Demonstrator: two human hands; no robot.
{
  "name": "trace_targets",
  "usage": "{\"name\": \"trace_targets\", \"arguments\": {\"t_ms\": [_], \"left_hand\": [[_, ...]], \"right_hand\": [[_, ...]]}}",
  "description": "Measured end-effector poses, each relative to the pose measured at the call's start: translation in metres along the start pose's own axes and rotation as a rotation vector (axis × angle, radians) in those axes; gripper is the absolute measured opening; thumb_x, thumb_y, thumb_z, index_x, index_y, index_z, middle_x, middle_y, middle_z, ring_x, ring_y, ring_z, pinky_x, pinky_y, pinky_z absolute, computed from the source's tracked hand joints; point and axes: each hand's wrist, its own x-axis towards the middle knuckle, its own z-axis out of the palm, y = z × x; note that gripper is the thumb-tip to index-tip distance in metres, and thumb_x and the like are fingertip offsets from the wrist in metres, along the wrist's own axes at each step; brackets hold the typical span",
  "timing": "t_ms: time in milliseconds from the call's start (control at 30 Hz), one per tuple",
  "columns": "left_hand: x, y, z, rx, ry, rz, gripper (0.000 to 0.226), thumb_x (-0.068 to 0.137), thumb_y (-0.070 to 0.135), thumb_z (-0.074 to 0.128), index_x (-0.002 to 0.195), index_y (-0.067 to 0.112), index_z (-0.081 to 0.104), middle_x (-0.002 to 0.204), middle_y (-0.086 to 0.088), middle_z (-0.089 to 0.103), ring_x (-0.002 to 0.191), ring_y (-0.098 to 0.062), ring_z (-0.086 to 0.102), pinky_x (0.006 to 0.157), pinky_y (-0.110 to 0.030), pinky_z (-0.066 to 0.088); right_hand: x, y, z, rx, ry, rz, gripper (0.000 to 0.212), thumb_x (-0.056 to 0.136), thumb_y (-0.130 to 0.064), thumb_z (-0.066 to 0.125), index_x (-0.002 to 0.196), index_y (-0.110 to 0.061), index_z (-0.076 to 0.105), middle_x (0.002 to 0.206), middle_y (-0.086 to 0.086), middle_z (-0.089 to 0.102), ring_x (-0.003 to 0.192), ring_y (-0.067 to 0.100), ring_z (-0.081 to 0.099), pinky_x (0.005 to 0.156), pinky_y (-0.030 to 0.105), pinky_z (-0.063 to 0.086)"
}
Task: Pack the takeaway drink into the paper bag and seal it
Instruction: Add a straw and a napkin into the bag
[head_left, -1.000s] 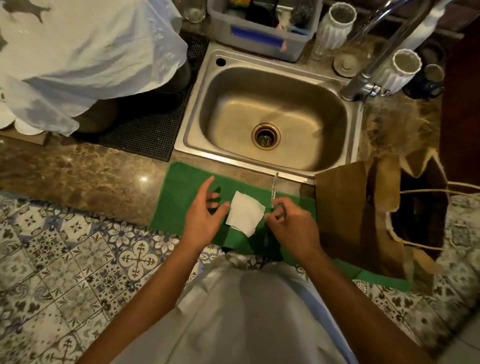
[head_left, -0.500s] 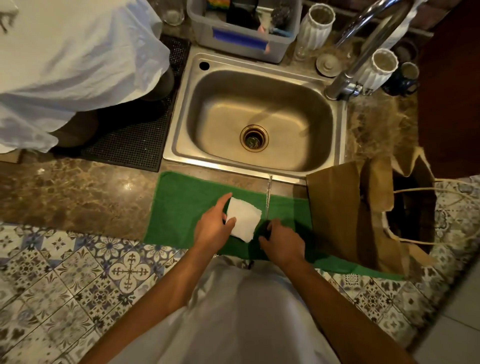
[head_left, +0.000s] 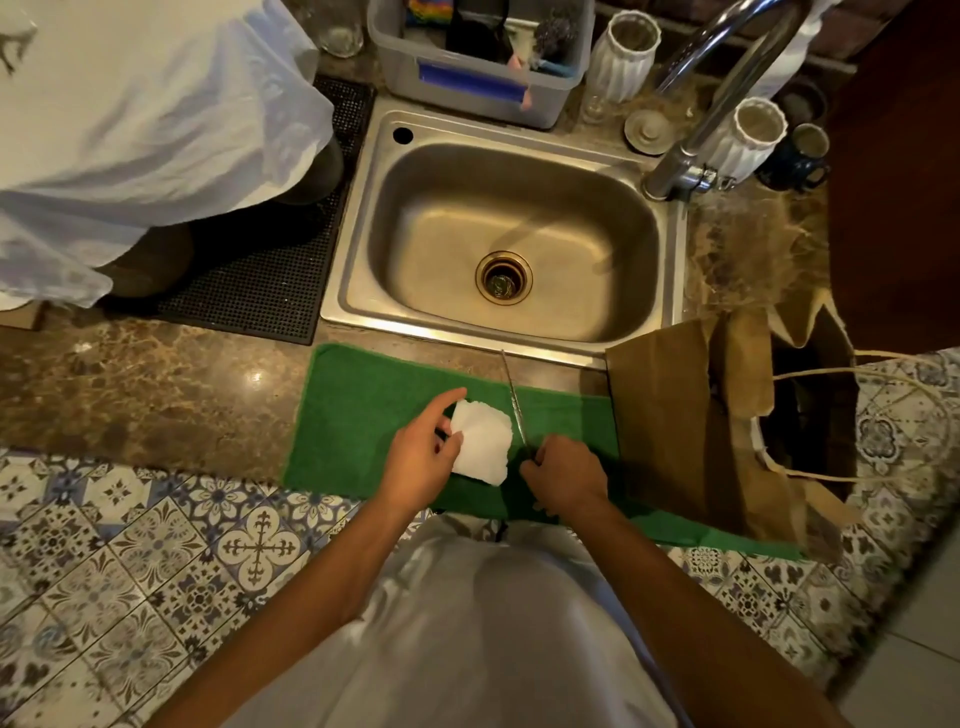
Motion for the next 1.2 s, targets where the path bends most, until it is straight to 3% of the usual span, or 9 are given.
{"name": "trace_targets", "arguments": {"t_ms": [267,433,600,700,833,933,1000,1067,1200], "left_hand": [[-0.017,0.022,-0.014,-0.139,0.056,0.025,0.055,0.098,0.009,0.062,0.144,0.039,0.051,0.100,-0.005,0.063,0.081,-0.032,0.066,0.080,-0.049,0.061],[-0.028,0.059,-0.028,-0.174,0.103,0.117,0.054,0.099,0.007,0.061,0.147,0.029,0.050,0.101,0.002,0.062,0.072,-0.017,0.071,0.073,-0.031,0.060],[-0.037,0.095,-0.030,-0.247,0.144,0.194,0.054,0.098,0.003,0.061,0.143,0.033,0.053,0.095,0.013,0.061,0.069,-0.013,0.067,0.074,-0.040,0.061],[-0.040,0.111,-0.022,-0.275,0.142,0.242,0.057,0.098,0.001,0.061,0.142,0.036,0.052,0.088,0.023,0.061,0.069,-0.012,0.065,0.074,-0.043,0.061],[-0.050,0.132,-0.007,-0.320,0.180,0.270,0.057,0.098,0.001,0.061,0.143,0.036,0.052,0.094,0.011,0.064,0.071,-0.017,0.065,0.073,-0.046,0.060],[-0.056,0.146,0.010,-0.381,0.239,0.276,0.057,0.098,-0.003,0.060,0.141,0.034,0.053,0.096,-0.007,0.062,0.068,-0.019,0.064,0.068,-0.038,0.060],[-0.059,0.156,0.026,-0.428,0.273,0.257,0.056,0.098,-0.006,0.058,0.140,0.030,0.052,0.091,0.002,0.064,0.066,-0.016,0.063,0.064,-0.030,0.059],[-0.062,0.166,0.042,-0.448,0.297,0.229,0.055,0.098,-0.005,0.058,0.140,0.030,0.051,0.085,0.014,0.065,0.065,-0.013,0.062,0.065,-0.029,0.058],[-0.066,0.185,0.068,-0.438,0.373,0.223,0.056,0.098,-0.002,0.060,0.139,0.034,0.053,0.094,-0.001,0.057,0.063,-0.013,0.063,0.068,-0.031,0.058]], "right_hand": [[-0.039,0.018,-0.039,0.497,0.047,-0.195,0.014,0.097,-0.016,0.066,0.086,-0.019,0.058,0.080,0.005,0.076,0.063,0.019,0.076,0.062,0.048,0.064],[-0.076,0.012,-0.092,0.846,0.099,-0.387,0.004,0.100,-0.007,0.059,0.098,-0.010,0.061,0.086,0.010,0.077,0.066,0.025,0.074,0.052,0.025,0.053],[-0.112,0.011,-0.132,1.097,0.176,-0.533,0.028,0.100,0.002,0.055,0.119,-0.018,0.058,0.086,0.013,0.076,0.065,0.037,0.071,0.055,0.036,0.055],[-0.127,0.023,-0.148,1.122,0.222,-0.667,0.027,0.101,0.005,0.053,0.119,-0.014,0.063,0.087,0.014,0.075,0.064,0.032,0.071,0.056,0.037,0.057],[-0.146,0.049,-0.170,1.098,0.284,-0.812,0.024,0.101,0.004,0.050,0.106,-0.008,0.070,0.093,0.011,0.078,0.073,0.025,0.075,0.061,0.034,0.061],[-0.156,0.070,-0.195,1.115,0.327,-0.858,0.019,0.095,0.000,0.055,0.098,-0.013,0.069,0.096,0.008,0.079,0.083,0.017,0.078,0.067,0.028,0.061],[-0.154,0.087,-0.211,1.110,0.336,-0.863,0.014,0.089,-0.010,0.063,0.097,-0.020,0.069,0.099,0.006,0.080,0.090,0.017,0.078,0.074,0.031,0.061],[-0.150,0.107,-0.224,1.108,0.319,-0.884,0.018,0.085,-0.012,0.070,0.102,-0.020,0.068,0.105,0.007,0.080,0.100,0.024,0.077,0.080,0.039,0.062],[-0.144,0.149,-0.244,1.135,0.221,-0.940,0.038,0.078,-0.001,0.076,0.111,-0.015,0.063,0.115,0.008,0.078,0.110,0.026,0.075,0.087,0.042,0.062]]}}
